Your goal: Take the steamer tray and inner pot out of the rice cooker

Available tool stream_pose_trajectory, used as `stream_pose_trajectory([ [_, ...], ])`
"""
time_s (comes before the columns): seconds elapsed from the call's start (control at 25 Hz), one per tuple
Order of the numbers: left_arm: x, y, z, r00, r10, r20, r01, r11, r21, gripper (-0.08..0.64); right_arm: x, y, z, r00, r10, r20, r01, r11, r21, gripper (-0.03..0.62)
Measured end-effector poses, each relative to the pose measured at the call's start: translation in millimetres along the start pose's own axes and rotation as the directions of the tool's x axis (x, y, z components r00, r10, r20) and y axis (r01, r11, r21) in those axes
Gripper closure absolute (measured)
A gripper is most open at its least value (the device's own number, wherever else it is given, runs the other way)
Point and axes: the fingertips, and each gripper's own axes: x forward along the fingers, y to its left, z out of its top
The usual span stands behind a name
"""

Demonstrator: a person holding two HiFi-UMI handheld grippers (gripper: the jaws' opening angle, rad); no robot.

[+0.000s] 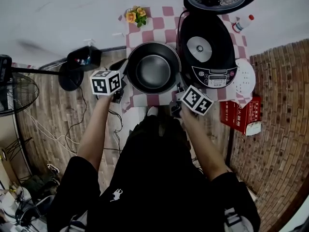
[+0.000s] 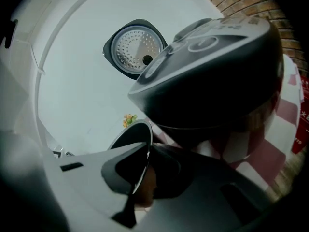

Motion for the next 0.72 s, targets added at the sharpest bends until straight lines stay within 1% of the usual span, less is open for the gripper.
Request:
stream_pose_trajectory([
  [0.24,6.6,3.5,6.5,1.0,0.01,0.003,-0.011,1.0,0.022,0.535,4.6,3.7,0.4,1.0,0.012,0.013,-0.011,1.0,-0.025,0.561],
  [0.4,8.1,4.4,7.0,0.999,0.031,0.01,-0.031,0.999,0.044,0.526,6.0,2.5,-1.4,1.0,-0.016,-0.003,0.016,0.999,-0.05,0.558],
  [0.44,7.6,4.4,8.2,0.999,0.039,0.013,-0.04,0.998,0.054,0.52,4.8,2.4,-2.1,1.0,-0.026,-0.011,0.026,0.998,-0.065,0.543],
  [0.52,5.8,1.6,11.9,0.999,0.046,0.021,-0.048,0.996,0.08,0.447,0.2,4.2,-3.0,0.999,-0.034,-0.029,0.031,0.994,-0.103,0.512],
  [0.56,4.6,-0.6,14.1,0.999,0.048,0.026,-0.05,0.994,0.096,0.422,-2.8,5.3,-3.4,0.999,-0.032,-0.039,0.027,0.992,-0.122,0.506],
  [0.72,-1.4,-9.3,24.1,0.996,0.074,0.056,-0.083,0.982,0.167,0.414,-17.0,8.4,-0.8,0.998,-0.016,-0.06,0.006,0.986,-0.167,0.494],
])
